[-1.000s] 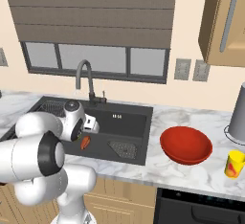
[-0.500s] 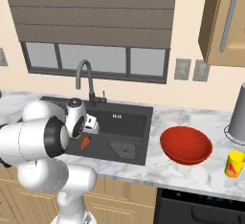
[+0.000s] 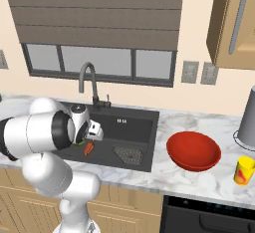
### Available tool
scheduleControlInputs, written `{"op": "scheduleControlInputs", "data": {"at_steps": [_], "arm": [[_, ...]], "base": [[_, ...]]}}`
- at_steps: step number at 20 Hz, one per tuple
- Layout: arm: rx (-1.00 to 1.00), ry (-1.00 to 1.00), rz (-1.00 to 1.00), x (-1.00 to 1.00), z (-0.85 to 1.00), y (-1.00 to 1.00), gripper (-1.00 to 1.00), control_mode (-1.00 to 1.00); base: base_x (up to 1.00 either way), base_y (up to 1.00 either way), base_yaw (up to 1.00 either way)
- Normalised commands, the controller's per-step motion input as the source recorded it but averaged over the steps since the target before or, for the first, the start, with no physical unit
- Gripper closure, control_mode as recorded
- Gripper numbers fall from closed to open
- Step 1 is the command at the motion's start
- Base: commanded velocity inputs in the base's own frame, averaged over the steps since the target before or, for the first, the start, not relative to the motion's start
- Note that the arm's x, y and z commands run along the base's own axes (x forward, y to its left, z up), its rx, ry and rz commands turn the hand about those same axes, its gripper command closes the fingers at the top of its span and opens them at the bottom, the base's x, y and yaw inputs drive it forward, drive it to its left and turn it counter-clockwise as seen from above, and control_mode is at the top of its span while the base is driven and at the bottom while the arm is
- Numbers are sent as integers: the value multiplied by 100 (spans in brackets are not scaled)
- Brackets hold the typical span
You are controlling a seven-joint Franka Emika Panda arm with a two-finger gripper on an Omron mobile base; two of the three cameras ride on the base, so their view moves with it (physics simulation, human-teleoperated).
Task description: Remove the sweet potato and lemon wedge from the sink. Then move the bowl and cup from the counter to the sink for washing.
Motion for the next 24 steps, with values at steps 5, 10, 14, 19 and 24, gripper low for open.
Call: {"op": "scheduleControlInputs", "data": {"at_steps": [5,10,14,19,24], "arm": [[0,0,0,9,-19,5,-100,-100],[0,0,0,10,-17,4,-100,-100],[0,0,0,9,-24,10,-100,-100],[0,0,0,11,-22,8,-100,-100],[0,0,0,14,-21,6,-100,-100]], "base": [[0,0,0],[0,0,0],[0,0,0],[0,0,0],[0,0,0]]}}
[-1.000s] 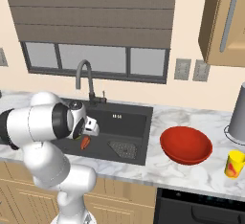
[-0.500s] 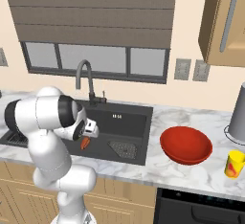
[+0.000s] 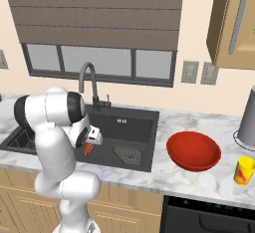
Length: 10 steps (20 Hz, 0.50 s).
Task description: Remove the sweet potato and lemon wedge from the sink. Then move the bowl and cup from the counter to the sink for washing.
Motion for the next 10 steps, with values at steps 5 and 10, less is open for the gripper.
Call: {"op": "scheduleControlInputs", "data": {"at_steps": [5,10], "arm": [[0,0,0,12,-22,2,-100,-100],[0,0,0,12,-21,0,-100,-100]], "base": [[0,0,0],[0,0,0]]}}
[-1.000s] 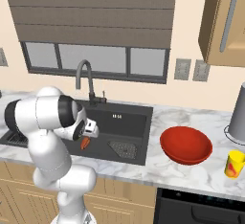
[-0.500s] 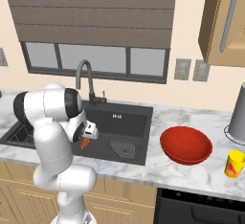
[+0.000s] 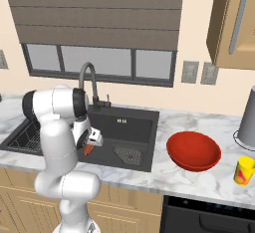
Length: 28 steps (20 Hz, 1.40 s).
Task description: Remove the sweet potato and lemon wedge from the sink. Then move the bowl and cup from the counter to the sink for washing.
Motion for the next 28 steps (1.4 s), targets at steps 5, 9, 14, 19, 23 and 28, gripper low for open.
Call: {"op": "scheduleControlInputs", "data": {"at_steps": [5,9,14,19,23,28], "arm": [[0,0,0,10,-21,0,-100,-100],[0,0,0,11,-20,2,-100,-100],[0,0,0,11,-18,1,-100,-100],[0,0,0,12,-17,4,-100,-100],[0,0,0,11,-12,5,-100,-100],[1,0,0,9,-5,6,-100,-100]], "base": [[0,0,0],[0,0,0],[0,0,0],[0,0,0],[0,0,0],[0,0,0]]}}
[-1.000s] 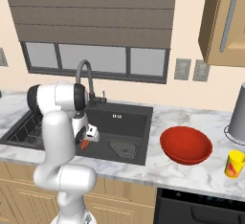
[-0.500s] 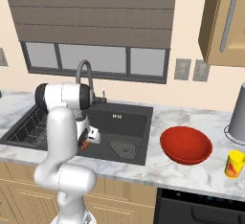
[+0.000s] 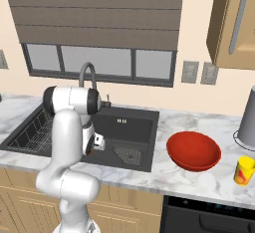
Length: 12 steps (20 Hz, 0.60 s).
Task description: Remove the sweet potato and lemon wedge from the sink. Then move the bowl and cup from the counter to the sink for washing.
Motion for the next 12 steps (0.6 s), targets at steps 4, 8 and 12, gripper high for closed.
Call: {"op": "scheduleControlInputs", "data": {"at_steps": [4,8,12], "arm": [[2,0,0,10,0,8,-100,-100],[5,0,0,10,0,9,-100,-100],[6,0,0,12,0,9,-100,-100]], "base": [[0,0,0],[0,0,0],[0,0,0]]}}
